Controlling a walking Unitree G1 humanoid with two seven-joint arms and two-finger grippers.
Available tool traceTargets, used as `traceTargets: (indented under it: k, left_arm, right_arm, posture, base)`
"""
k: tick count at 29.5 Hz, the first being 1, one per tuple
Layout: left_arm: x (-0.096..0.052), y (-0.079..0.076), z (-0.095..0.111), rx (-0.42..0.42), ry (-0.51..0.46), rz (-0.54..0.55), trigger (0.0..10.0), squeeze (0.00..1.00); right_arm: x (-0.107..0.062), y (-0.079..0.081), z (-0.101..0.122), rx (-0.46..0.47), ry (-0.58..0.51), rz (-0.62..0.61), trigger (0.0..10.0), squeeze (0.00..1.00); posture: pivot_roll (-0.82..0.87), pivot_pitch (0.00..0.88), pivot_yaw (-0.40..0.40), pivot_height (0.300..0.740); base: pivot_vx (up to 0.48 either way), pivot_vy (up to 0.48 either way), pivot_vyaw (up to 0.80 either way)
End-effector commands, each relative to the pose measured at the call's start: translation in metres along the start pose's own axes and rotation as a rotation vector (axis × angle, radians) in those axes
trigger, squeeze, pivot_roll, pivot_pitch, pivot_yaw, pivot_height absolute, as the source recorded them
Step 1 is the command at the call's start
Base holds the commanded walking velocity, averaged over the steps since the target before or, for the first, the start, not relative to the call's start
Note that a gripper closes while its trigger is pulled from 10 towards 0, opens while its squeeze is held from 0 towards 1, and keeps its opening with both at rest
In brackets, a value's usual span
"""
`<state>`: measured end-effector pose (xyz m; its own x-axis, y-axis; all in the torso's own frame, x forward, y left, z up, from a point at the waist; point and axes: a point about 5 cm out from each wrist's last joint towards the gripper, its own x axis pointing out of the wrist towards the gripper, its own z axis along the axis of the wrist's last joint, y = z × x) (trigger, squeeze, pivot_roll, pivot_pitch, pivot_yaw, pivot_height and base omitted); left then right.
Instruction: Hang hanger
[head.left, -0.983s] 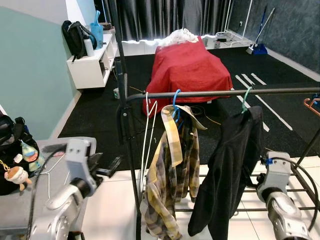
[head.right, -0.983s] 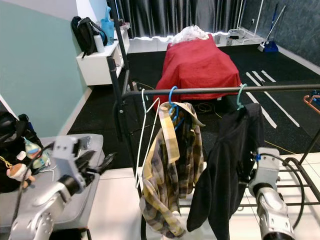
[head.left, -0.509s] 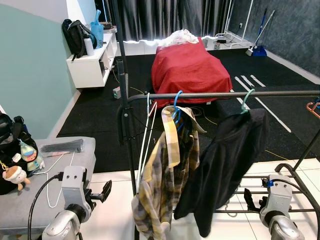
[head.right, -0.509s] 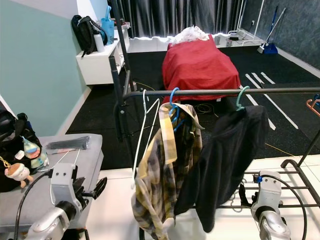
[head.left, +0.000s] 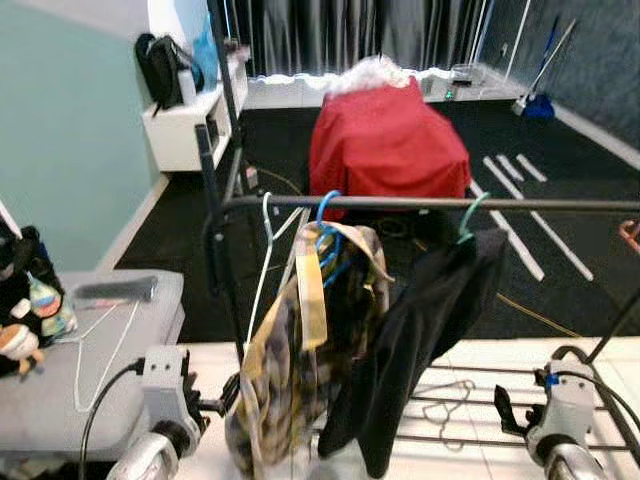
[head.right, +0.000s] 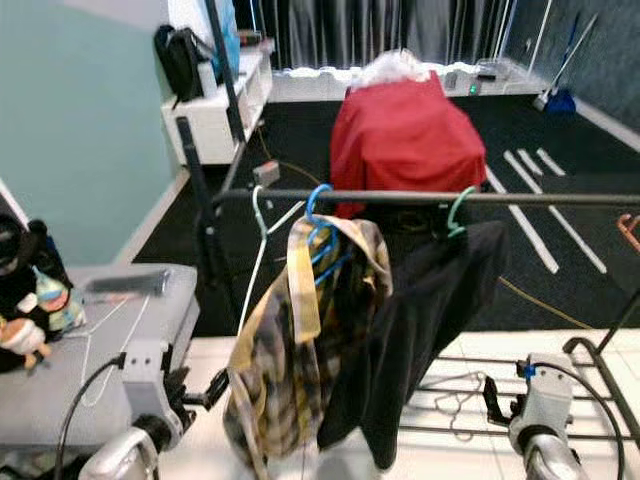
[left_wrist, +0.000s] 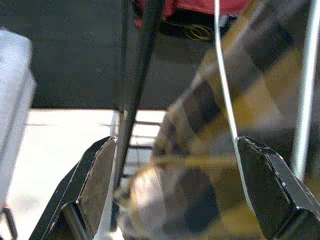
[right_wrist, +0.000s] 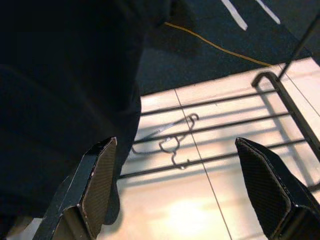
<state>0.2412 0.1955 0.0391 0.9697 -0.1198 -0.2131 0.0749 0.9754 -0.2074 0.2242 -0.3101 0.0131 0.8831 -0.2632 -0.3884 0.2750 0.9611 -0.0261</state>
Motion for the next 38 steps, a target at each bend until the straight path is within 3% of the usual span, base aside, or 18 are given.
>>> traceTargets:
  k: [1,3,8,10,12,17,20,21,22,23,25,26,28,29,30,32,33,38]
  left_arm:
    - [0.000,0.010,0.012,-0.005,-0.042,0.045,10.0,0.00]
    - [0.007,0.017,0.038,-0.006,-0.133,0.061,10.0,0.00]
    - [0.009,0.020,0.052,-0.008,-0.178,0.070,10.0,0.00]
    - [0.013,0.029,0.087,-0.004,-0.299,0.127,10.0,0.00]
    - [0.013,0.034,0.107,0.013,-0.366,0.173,10.0,0.00]
    - [0.013,0.034,0.107,0.013,-0.366,0.173,10.0,0.00]
    - [0.012,0.028,0.171,0.014,-0.598,0.293,10.0,0.00]
    - [0.012,0.028,0.171,0.014,-0.598,0.293,10.0,0.00]
    - [0.015,0.008,0.185,0.001,-0.641,0.190,10.0,0.00]
    - [0.015,0.008,0.185,0.001,-0.641,0.190,10.0,0.00]
    - [0.020,-0.043,0.192,-0.012,-0.637,-0.158,10.0,0.00]
    - [0.020,-0.043,0.192,-0.012,-0.637,-0.158,10.0,0.00]
    - [0.018,-0.076,0.181,0.025,-0.565,-0.405,10.0,0.00]
    - [0.018,-0.076,0.181,0.025,-0.565,-0.405,10.0,0.00]
    - [0.017,-0.090,0.166,0.078,-0.488,-0.520,10.0,0.00]
    - [0.017,-0.090,0.166,0.078,-0.488,-0.520,10.0,0.00]
    - [0.016,-0.101,0.149,0.132,-0.407,-0.603,10.0,0.00]
    - [0.016,-0.107,0.134,0.191,-0.336,-0.643,10.0,0.00]
  right_arm:
    - [-0.001,0.002,-0.005,0.014,0.009,0.010,10.0,0.00]
    - [-0.001,0.003,-0.005,0.020,0.006,0.015,10.0,0.00]
    - [-0.002,0.003,-0.005,0.021,0.005,0.018,10.0,0.00]
    - [-0.002,0.004,-0.006,0.021,0.003,0.022,10.0,0.00]
    - [-0.002,0.004,-0.005,0.022,0.002,0.024,10.0,0.00]
    - [-0.002,0.004,-0.005,0.022,0.002,0.024,10.0,0.00]
    - [-0.004,0.003,-0.005,0.038,-0.007,0.026,10.0,0.00]
    - [-0.004,0.003,-0.005,0.038,-0.007,0.026,10.0,0.00]
    - [-0.004,0.003,-0.005,0.043,-0.010,0.027,10.0,0.00]
    - [-0.004,0.003,-0.005,0.043,-0.010,0.027,10.0,0.00]
    - [-0.004,0.004,-0.005,0.048,-0.014,0.031,10.0,0.00]
    - [-0.004,0.004,-0.005,0.048,-0.014,0.031,10.0,0.00]
    - [-0.004,0.004,-0.004,0.049,-0.016,0.033,10.0,0.00]
    - [-0.004,0.004,-0.004,0.049,-0.016,0.033,10.0,0.00]
    - [-0.004,0.004,-0.004,0.051,-0.017,0.034,10.0,0.00]
    - [-0.004,0.004,-0.004,0.051,-0.017,0.034,10.0,0.00]
    - [-0.004,0.005,-0.004,0.052,-0.018,0.033,10.0,0.00]
    - [-0.004,0.005,-0.004,0.053,-0.018,0.032,10.0,0.00]
  posture:
    - [-0.10,0.000,0.019,0.740]
    - [-0.10,0.000,0.018,0.740]
    - [-0.10,0.000,0.016,0.740]
    - [-0.10,0.000,0.017,0.740]
    - [-0.10,0.000,0.018,0.740]
    - [-0.10,0.000,0.018,0.740]
    - [-0.11,0.000,0.024,0.740]
    - [-0.11,0.000,0.024,0.740]
    - [-0.11,0.000,0.024,0.740]
    - [-0.11,0.000,0.024,0.740]
    - [-0.11,0.000,0.026,0.740]
    - [-0.11,0.000,0.026,0.740]
    - [-0.11,0.000,0.026,0.740]
    - [-0.11,0.000,0.026,0.740]
    - [-0.12,0.000,0.029,0.740]
    - [-0.12,0.000,0.029,0.740]
    - [-0.12,0.000,0.030,0.740]
    - [-0.12,0.000,0.031,0.740]
  base:
    - [0.000,-0.371,0.00]
    - [0.000,-0.347,0.00]
    - [0.000,-0.304,0.00]
    - [0.000,-0.274,0.00]
    - [0.000,-0.277,0.00]
    - [0.000,-0.281,0.00]
    - [0.000,-0.096,0.00]
    - [0.000,0.000,0.00]
    - [0.000,0.000,0.00]
    - [0.000,0.000,0.00]
    - [0.000,0.000,0.00]
    - [0.000,0.000,0.00]
    - [0.000,0.000,0.00]
    - [0.000,0.000,0.00]
    - [0.000,0.000,0.00]
    - [0.000,0.000,0.00]
    - [0.000,0.000,0.00]
    - [0.000,0.000,0.00]
